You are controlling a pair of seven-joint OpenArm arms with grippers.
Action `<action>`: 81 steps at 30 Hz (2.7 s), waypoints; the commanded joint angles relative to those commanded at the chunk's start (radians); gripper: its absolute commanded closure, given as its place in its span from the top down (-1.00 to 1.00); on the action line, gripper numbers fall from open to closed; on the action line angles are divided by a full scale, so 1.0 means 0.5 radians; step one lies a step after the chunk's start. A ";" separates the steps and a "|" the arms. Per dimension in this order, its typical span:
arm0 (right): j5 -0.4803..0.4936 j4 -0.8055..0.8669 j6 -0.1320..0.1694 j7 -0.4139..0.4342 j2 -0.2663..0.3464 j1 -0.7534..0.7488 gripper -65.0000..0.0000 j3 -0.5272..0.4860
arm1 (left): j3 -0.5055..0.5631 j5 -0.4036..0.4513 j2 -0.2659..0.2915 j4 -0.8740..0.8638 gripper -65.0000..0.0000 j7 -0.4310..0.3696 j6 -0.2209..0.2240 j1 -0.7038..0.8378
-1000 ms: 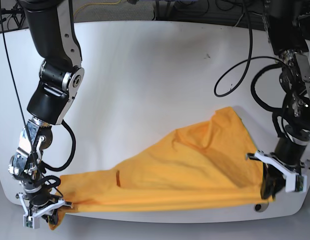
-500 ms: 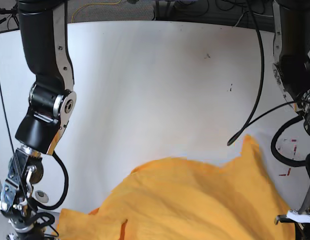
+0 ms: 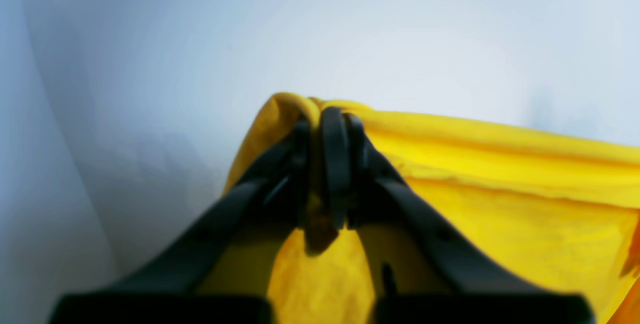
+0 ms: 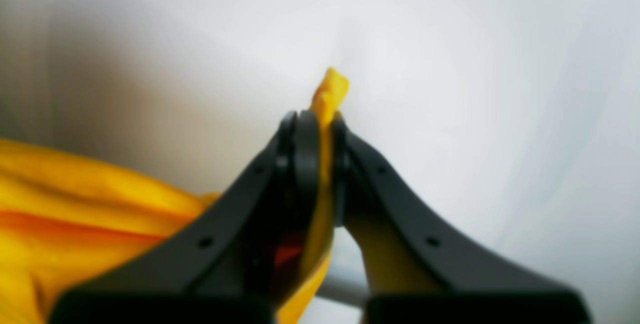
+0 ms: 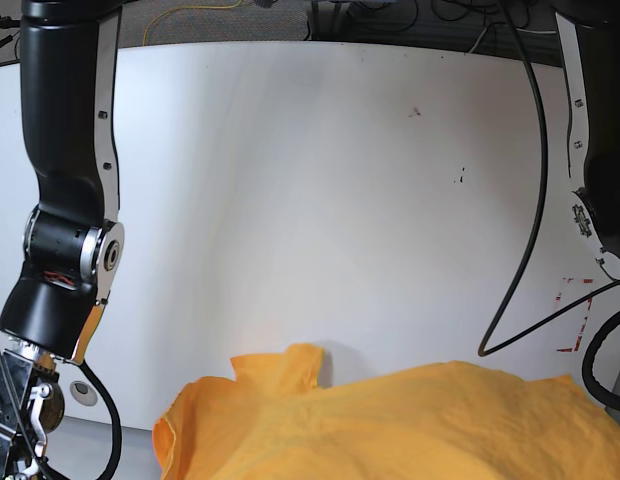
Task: Fold the T-shirt properly
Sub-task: 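Lift the shirt with both grippers and shake it out in the air, then lay the shirt flat on the table, pulling grippers apart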
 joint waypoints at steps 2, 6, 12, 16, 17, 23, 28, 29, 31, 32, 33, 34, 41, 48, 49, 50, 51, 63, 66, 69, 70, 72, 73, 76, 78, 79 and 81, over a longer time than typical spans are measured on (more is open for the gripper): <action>0.000 0.006 0.000 -0.043 0.003 0.009 -1.00 -0.009 | 0.018 0.000 0.000 0.009 -1.00 0.003 0.000 0.006; 0.000 0.012 0.009 -0.120 0.009 0.000 -1.00 -0.003 | 0.040 -0.006 -0.003 0.025 -1.00 0.068 -0.006 0.110; 0.021 0.233 0.003 -0.233 0.110 -0.273 -1.00 0.000 | 0.034 -0.006 0.000 0.153 -1.00 0.101 -0.043 0.393; 0.021 0.476 0.003 -0.387 0.129 -0.512 -1.00 0.043 | 0.031 -0.006 0.000 0.249 -1.00 0.101 -0.055 0.632; 0.021 0.540 0.003 -0.423 0.129 -0.583 -1.00 0.086 | 0.028 -0.006 0.000 0.273 -1.00 0.101 -0.055 0.694; 0.021 0.862 0.015 -0.555 0.120 -1.049 -1.00 0.273 | -0.043 -0.009 0.000 0.439 -1.00 0.153 -0.061 1.114; 0.021 1.025 0.015 -0.565 0.110 -1.439 -1.00 0.359 | -0.138 -0.009 0.003 0.470 -1.00 0.157 -0.166 1.461; 0.021 1.049 0.015 -0.565 0.107 -1.494 -1.00 0.371 | -0.157 -0.009 0.006 0.473 -1.00 0.157 -0.184 1.513; 0.021 1.129 0.015 -0.565 0.083 -1.645 -1.00 0.402 | -0.209 -0.012 0.006 0.479 -1.00 0.157 -0.233 1.666; 0.021 1.163 0.015 -0.565 0.064 -1.722 -1.00 0.423 | -0.242 -0.012 0.006 0.479 -1.00 0.157 -0.255 1.743; 0.021 1.206 0.015 -0.565 0.049 -1.804 -1.00 0.454 | -0.282 -0.012 0.009 0.479 -1.00 0.157 -0.279 1.826; 0.021 1.231 0.015 -0.565 0.037 -1.860 -1.00 0.476 | -0.304 -0.012 0.009 0.479 -1.00 0.157 -0.295 1.872; 0.021 1.415 0.018 -0.565 -0.061 -2.378 -1.00 0.522 | -0.433 -0.012 0.015 0.497 -1.00 0.147 -0.411 2.369; 0.021 1.513 0.018 -0.565 -0.193 -2.759 -1.00 0.559 | -0.543 -0.012 0.153 0.497 -1.00 0.147 -0.534 2.765; 0.021 1.531 0.018 -0.565 -0.212 -2.799 -1.00 0.577 | -0.565 -0.012 0.172 0.497 -1.00 0.147 -0.549 2.808; 0.021 1.547 0.018 -0.565 -0.239 -2.842 -1.00 0.592 | -0.586 -0.009 0.187 0.497 -1.00 0.147 -0.568 2.860; 0.021 1.556 0.018 -0.565 -0.261 -2.875 -1.00 0.605 | -0.601 -0.006 0.196 0.494 -1.00 0.147 -0.586 2.903; 0.021 1.568 0.015 -0.565 -0.368 -3.231 -1.00 0.638 | -0.626 0.000 0.199 0.485 -1.00 0.144 -0.647 3.357; 0.000 1.568 0.012 -0.565 -0.442 -3.259 -1.00 0.638 | -0.629 0.003 0.199 0.485 -1.00 0.144 -0.647 3.388; 0.000 1.568 0.009 -0.565 -0.463 -3.271 -1.00 0.638 | -0.660 0.003 0.203 0.485 -1.00 0.144 -0.647 3.391; 0.000 1.568 0.006 -0.565 -0.466 -3.271 -1.00 0.638 | -0.678 0.003 0.209 0.485 -1.00 0.144 -0.647 3.391; 0.000 1.568 0.006 -0.565 -0.473 -3.287 -1.00 0.638 | -0.709 0.006 0.209 0.485 -1.00 0.150 -0.647 3.391; 0.000 1.568 0.003 -0.565 -0.482 -3.299 -1.00 0.638 | -0.721 0.006 0.209 0.485 -1.00 0.153 -0.647 3.391; 0.000 1.568 0.003 -0.565 -0.512 -3.308 -0.99 0.638 | -0.746 0.006 0.206 0.485 -1.00 0.153 -0.647 3.391; 0.000 1.568 0.003 -0.565 -0.519 -3.314 -0.90 0.629 | -0.770 0.006 0.199 0.485 -1.00 0.153 -0.647 3.391; 0.000 1.568 0.003 -0.565 -0.522 -3.317 -0.84 0.626 | -0.776 0.006 0.199 0.482 -1.00 0.157 -0.647 3.391; 0.000 1.568 0.003 -0.565 -0.528 -3.323 -0.62 0.626 | -0.783 0.009 0.199 0.479 -1.00 0.157 -0.647 3.391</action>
